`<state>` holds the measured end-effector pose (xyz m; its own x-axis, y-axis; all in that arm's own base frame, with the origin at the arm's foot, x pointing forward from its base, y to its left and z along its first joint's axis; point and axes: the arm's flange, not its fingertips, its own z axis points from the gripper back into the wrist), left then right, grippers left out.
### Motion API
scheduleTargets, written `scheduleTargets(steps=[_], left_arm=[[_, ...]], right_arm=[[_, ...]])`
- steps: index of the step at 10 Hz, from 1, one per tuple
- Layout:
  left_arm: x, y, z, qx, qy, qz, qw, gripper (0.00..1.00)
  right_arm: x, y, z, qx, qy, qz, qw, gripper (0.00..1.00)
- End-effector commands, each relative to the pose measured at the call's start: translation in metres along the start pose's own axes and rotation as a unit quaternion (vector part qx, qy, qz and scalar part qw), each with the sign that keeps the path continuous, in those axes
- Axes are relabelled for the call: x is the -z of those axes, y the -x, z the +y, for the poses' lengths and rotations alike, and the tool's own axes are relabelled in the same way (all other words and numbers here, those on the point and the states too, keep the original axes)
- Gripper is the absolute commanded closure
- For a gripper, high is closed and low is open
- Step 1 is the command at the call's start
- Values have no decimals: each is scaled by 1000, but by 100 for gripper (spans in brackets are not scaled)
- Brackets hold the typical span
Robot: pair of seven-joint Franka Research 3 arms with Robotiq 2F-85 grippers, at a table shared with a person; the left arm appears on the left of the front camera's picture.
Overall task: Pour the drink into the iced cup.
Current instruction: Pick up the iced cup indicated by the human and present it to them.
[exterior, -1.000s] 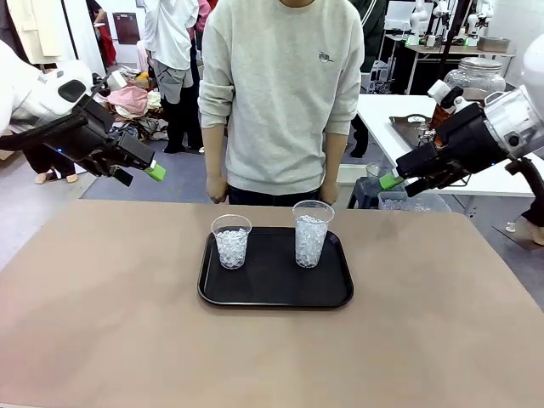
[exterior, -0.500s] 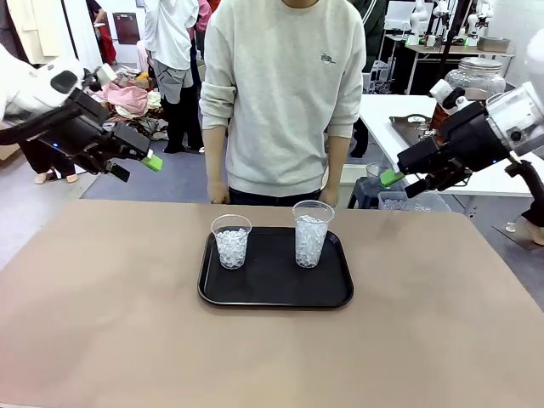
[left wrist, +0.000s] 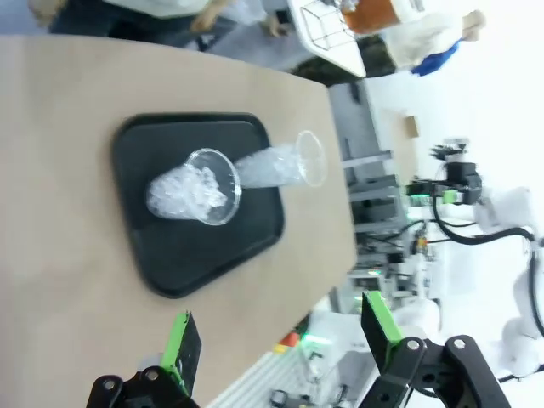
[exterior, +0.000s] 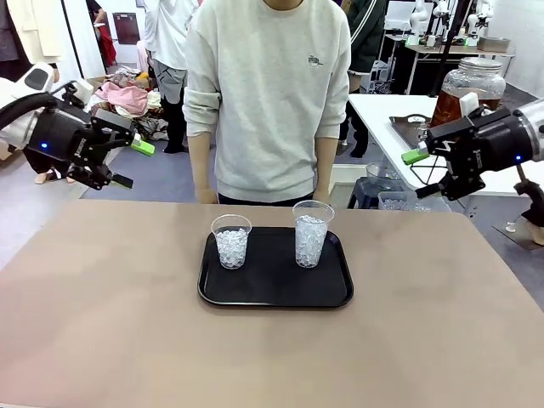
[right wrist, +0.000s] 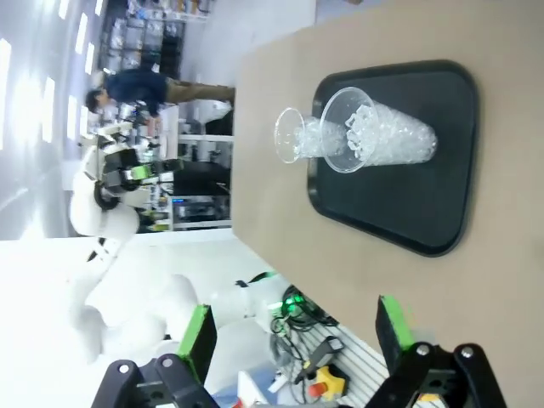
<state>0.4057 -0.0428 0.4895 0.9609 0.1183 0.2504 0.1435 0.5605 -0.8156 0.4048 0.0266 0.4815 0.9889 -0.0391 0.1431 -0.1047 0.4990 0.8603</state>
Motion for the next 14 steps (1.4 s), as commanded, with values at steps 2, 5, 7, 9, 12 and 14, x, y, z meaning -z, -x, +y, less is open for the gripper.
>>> scheduleTargets(steps=[2, 5, 7, 9, 12, 14], left_arm=[[3, -18, 24, -8, 58, 20, 998, 0], [10, -26, 50, 5, 105, 47, 993, 0], [16, -31, 63, 16, 126, 54, 990, 0], [19, -36, 69, 29, 146, 58, 987, 0], [20, -40, 73, 1, 174, 74, 982, 0], [23, -35, 75, 6, 156, 70, 985, 0]], right_arm=[[1, -14, -27, 23, -64, 13, 998, 0], [4, -23, -57, 13, -107, 13, 994, 0], [8, -29, -66, -11, -113, -2, 993, 0], [10, -34, -69, -26, -124, -2, 992, 0], [11, -36, -70, -34, -135, -6, 990, 0], [13, -31, -69, -18, -116, -1, 993, 0]])
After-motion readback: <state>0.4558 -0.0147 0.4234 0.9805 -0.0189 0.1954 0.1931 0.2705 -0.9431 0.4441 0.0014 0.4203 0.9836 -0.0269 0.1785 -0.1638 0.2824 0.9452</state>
